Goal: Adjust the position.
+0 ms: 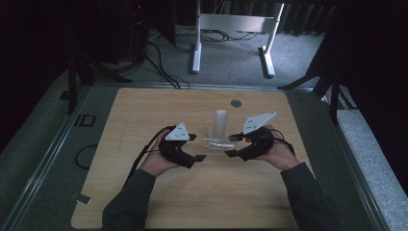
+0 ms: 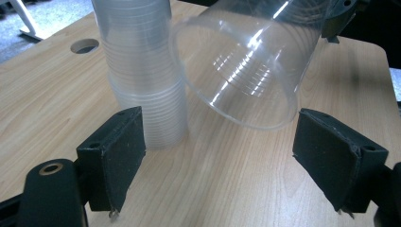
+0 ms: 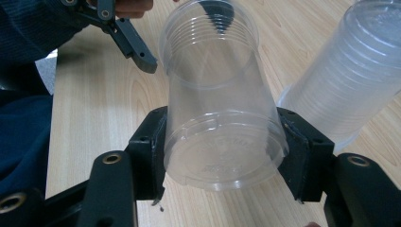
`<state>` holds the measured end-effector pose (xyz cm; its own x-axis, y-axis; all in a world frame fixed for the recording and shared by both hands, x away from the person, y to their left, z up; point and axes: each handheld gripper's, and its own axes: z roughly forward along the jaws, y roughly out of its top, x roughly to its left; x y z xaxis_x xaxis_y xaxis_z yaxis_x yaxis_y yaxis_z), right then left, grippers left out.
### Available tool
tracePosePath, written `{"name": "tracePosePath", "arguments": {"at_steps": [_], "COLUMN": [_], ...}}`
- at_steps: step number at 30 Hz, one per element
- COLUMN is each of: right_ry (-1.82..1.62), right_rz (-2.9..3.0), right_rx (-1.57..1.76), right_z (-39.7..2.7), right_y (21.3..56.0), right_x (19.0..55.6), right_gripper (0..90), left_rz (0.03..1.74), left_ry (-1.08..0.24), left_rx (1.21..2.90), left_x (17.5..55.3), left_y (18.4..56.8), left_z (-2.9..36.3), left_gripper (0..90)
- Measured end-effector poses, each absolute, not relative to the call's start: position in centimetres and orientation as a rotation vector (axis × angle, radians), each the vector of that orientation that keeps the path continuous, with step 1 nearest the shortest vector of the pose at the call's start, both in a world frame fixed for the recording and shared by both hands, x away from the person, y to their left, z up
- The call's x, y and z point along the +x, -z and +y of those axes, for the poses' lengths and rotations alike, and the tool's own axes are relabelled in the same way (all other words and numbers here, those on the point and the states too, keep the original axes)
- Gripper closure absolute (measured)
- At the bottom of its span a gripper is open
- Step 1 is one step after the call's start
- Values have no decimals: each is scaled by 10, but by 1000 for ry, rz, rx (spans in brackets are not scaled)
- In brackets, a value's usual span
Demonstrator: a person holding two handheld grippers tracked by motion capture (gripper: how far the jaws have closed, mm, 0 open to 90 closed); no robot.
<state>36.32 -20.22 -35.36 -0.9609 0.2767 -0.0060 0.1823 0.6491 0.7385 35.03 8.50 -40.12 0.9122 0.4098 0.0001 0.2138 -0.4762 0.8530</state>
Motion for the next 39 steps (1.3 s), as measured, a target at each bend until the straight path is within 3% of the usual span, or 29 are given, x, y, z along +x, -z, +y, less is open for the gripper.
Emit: {"name": "tracePosePath", "arguments": {"at_steps": [14,39], "right_ry": [-1312,-1566], "right_rz": [2698,2630], "right_rx": [341,343], "right_z": [-205,-204], "right_y": [354,352], "right_x": [362,367], "right_gripper": [416,416], "left_rz": [443,440], "left_ry": [-179,-173], "left_rx": [2038,1968], "left_x": [352,352], "left_y": [403,398], "left_z": [90,95], "left_gripper": [193,216]}}
